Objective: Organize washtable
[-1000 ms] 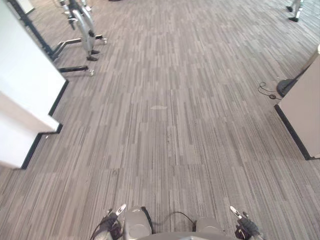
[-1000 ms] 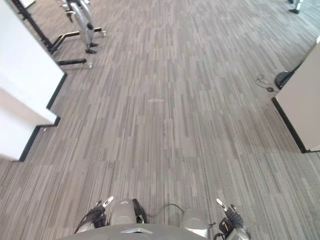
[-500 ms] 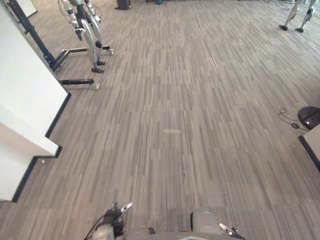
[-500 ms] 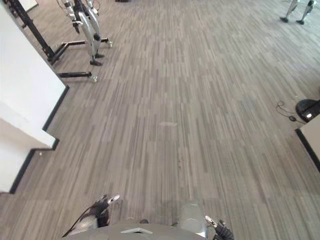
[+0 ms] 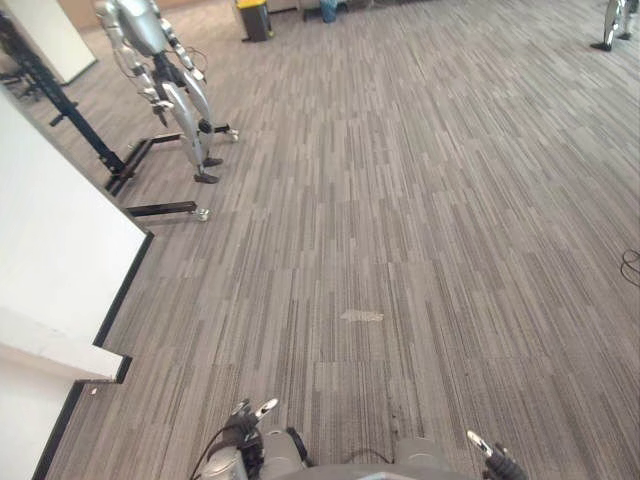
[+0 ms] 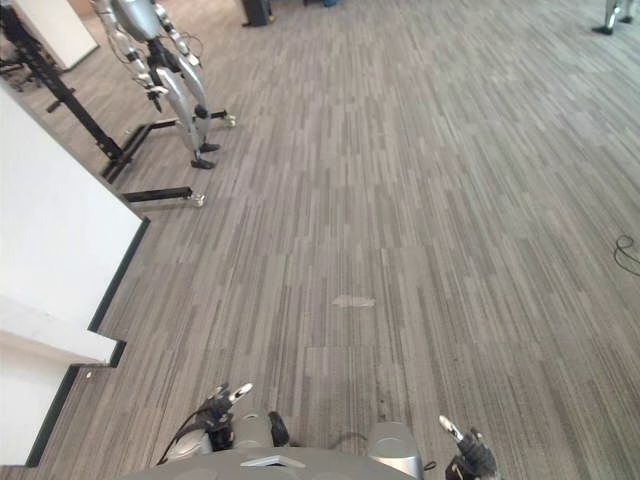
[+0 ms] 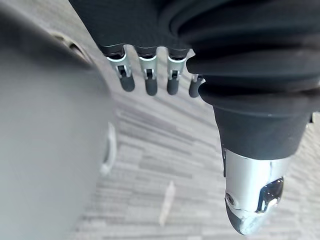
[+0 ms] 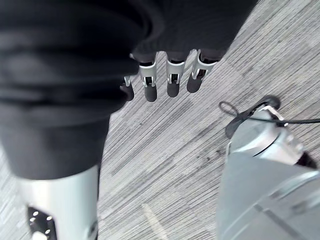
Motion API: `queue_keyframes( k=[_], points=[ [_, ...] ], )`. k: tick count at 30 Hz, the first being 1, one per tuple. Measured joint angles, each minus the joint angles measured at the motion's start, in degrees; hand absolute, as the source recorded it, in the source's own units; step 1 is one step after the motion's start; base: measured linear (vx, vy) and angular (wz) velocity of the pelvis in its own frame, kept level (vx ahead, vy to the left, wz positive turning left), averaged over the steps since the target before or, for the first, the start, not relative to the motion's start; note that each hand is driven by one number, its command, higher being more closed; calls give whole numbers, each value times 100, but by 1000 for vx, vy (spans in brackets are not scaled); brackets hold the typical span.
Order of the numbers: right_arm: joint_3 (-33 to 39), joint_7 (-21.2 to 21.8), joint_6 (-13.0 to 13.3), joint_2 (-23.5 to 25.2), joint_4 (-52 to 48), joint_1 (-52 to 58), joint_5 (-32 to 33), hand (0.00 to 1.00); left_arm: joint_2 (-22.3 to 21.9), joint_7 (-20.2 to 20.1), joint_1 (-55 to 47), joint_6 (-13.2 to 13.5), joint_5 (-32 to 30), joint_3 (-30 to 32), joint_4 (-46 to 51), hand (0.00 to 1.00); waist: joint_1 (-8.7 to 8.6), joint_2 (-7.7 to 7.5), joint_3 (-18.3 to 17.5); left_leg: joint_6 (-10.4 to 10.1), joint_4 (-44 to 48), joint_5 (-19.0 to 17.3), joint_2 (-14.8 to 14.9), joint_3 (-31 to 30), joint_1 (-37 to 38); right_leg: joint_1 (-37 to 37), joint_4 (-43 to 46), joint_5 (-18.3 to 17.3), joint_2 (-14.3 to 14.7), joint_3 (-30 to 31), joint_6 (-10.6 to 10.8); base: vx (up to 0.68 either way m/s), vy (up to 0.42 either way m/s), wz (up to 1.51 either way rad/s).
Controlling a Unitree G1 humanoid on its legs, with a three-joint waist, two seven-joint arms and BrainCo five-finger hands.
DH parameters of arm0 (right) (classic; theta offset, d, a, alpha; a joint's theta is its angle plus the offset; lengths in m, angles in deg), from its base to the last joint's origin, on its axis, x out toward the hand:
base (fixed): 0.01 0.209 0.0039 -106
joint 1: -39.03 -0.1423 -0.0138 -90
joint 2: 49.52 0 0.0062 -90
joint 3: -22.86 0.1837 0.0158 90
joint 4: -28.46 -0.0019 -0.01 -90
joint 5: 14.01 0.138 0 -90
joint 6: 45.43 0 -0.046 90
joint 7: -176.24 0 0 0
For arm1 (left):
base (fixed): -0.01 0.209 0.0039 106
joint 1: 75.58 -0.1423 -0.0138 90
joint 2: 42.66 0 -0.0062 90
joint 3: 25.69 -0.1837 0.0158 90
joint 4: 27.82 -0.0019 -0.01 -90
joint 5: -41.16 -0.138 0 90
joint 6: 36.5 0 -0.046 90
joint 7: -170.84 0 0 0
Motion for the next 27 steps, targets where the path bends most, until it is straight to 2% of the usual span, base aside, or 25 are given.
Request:
queue_keyframes(
  k=[1,2,3,4,5,6,7,8,9,10,11,12,13,14,15,16,17,18,19,21,23,24,25,26,27],
  points=[
    [-52,-14,-1,10,-60,-21,10,0,-2,14,-18,-2,21,93,7,0,44,-15,-7,-35,-653,107,-22,0,30,14,5,-60,-50,46,97,-130,-65,-47],
    [-107,-19,29,-5,-100,-21,11,0,-7,41,-24,-1,35,191,-7,0,71,-27,-11,-183,-1801,347,-142,-218,108,41,40,-366,-153,128,268,19,89,-31],
    [-242,-35,34,-48,-81,-39,10,0,-11,55,5,-3,52,228,-106,0,11,8,-10,-130,-1950,349,-146,-269,90,167,161,-720,-246,108,328,165,192,-18],
    [-263,-44,28,-50,-65,-44,10,0,18,64,19,-9,73,271,-134,0,-21,-58,-2,-106,-1753,585,-202,-275,102,322,170,-869,-359,103,361,448,301,3],
    [-293,-39,27,2,-21,82,10,0,95,78,10,-25,62,279,-211,0,-59,-254,-138,-8,-1362,550,-444,-269,101,636,137,-974,-668,85,364,492,299,8],
    [-291,-30,42,-13,142,122,11,0,72,83,19,-26,60,253,-295,0,-79,-305,-260,8,-1161,551,-616,-405,17,571,483,-774,-781,174,320,657,424,30],
    [-299,-30,15,45,385,148,10,0,187,77,53,-47,57,61,-326,0,-155,-388,-371,172,-913,420,-856,-539,0,141,1476,-167,-901,343,463,528,373,44],
    [-299,-28,0,97,459,168,7,0,249,77,64,-54,53,-86,-329,0,-186,-414,-421,223,-889,344,-941,-564,27,-35,1860,149,-941,390,499,604,339,61],
    [-310,-22,-45,154,578,171,3,0,301,77,72,-54,51,-298,-317,0,-194,-428,-454,276,-917,263,-1047,-580,124,-278,2344,739,-994,453,804,508,194,38],
    [-379,-13,-57,220,591,184,-5,0,312,84,114,-54,69,-506,-305,0,-185,-403,-400,355,-1036,190,-1085,-581,267,-659,2935,1300,-981,534,1328,461,139,18],
    [-431,8,-57,236,591,131,-7,0,333,93,107,-56,75,-561,-312,0,-181,-397,-377,361,-1158,194,-1095,-578,370,-867,3282,1232,-936,512,1286,444,16,-12],
    [-480,23,-49,195,575,28,-9,0,338,110,114,-93,76,-780,-313,0,-158,-321,-298,341,-1651,234,-1124,-507,885,-1256,3807,783,-835,185,865,337,-110,-35],
    [-542,19,-39,123,540,-17,-9,0,323,117,119,-100,87,-920,-302,0,-136,-227,-230,324,-2033,288,-1114,-387,1287,-1404,3768,458,-720,-103,497,282,-152,-49],
    [-644,18,-23,66,520,-50,-8,0,297,129,131,-100,97,-978,-299,0,-138,-150,-198,319,-2227,301,-1085,-310,1503,-1516,3618,310,-615,-258,319,97,-193,-62],
    [-766,30,13,4,417,-85,-6,0,256,163,248,-103,133,-1067,-303,0,-172,-20,-124,318,-2453,301,-1021,-185,1806,-1724,3034,84,-283,-457,67,-41,-216,-43],
    [-802,28,21,-15,296,-70,-3,0,259,198,423,-83,199,-1087,-305,0,-214,29,-83,317,-2518,301,-999,-169,1905,-1914,2092,43,-24,-520,11,-101,-210,-20],
    [-817,26,16,-24,296,-52,0,0,258,202,532,-67,198,-1086,-313,0,-244,21,-70,313,-2528,298,-1007,-171,1912,-2004,1601,79,24,-538,49,-186,-177,28],
    [-824,19,0,-10,314,7,2,0,314,201,716,6,196,-1077,-268,0,-296,-146,-70,246,-2588,256,-1176,-178,1972,-2031,389,559,-32,-539,96,15,-186,46],
    [-725,1,-28,-77,364,60,-4,0,152,201,801,77,187,-1045,-239,0,-343,9,28,75,-2752,215,-1159,-145,2174,-1972,462,1063,-9,-664,-78,119,-176,30],
    [-474,-38,-23,-170,360,72,-6,0,-53,180,677,94,133,-1026,-208,0,-305,226,-5,-142,-2803,354,-1081,30,2255,-2017,634,728,104,-632,-141,336,-170,-2],
    [-303,-26,-42,-136,416,176,-7,0,-153,153,633,-7,30,-1008,-383,0,-384,117,71,-251,-1850,331,-908,-95,2103,-1707,796,400,-4,-724,-154,292,-193,30],
    [-179,-34,-47,-98,443,253,-5,0,-246,114,479,-8,31,-911,-310,0,-346,102,81,-424,-560,349,-571,-161,1699,-1350,641,330,3,-813,-182,211,-157,27],
    [-176,-33,-43,-93,426,285,-4,0,-281,86,442,-9,35,-838,-261,0,-367,125,67,-546,156,373,-375,-246,1435,-1182,532,319,35,-902,-206,256,-166,17],
    [-188,-35,-44,-86,336,316,-3,0,-292,65,382,10,38,-766,-111,0,-323,134,63,-568,1327,383,-110,-278,1011,-901,359,306,102,-994,-227,194,-99,-4],
    [-183,-35,-26,-98,257,285,-2,0,-325,52,333,20,35,-656,-72,0,-306,128,63,-525,1772,355,-59,-317,684,-720,188,313,157,-987,-244,180,-57,-13]
  ],
)
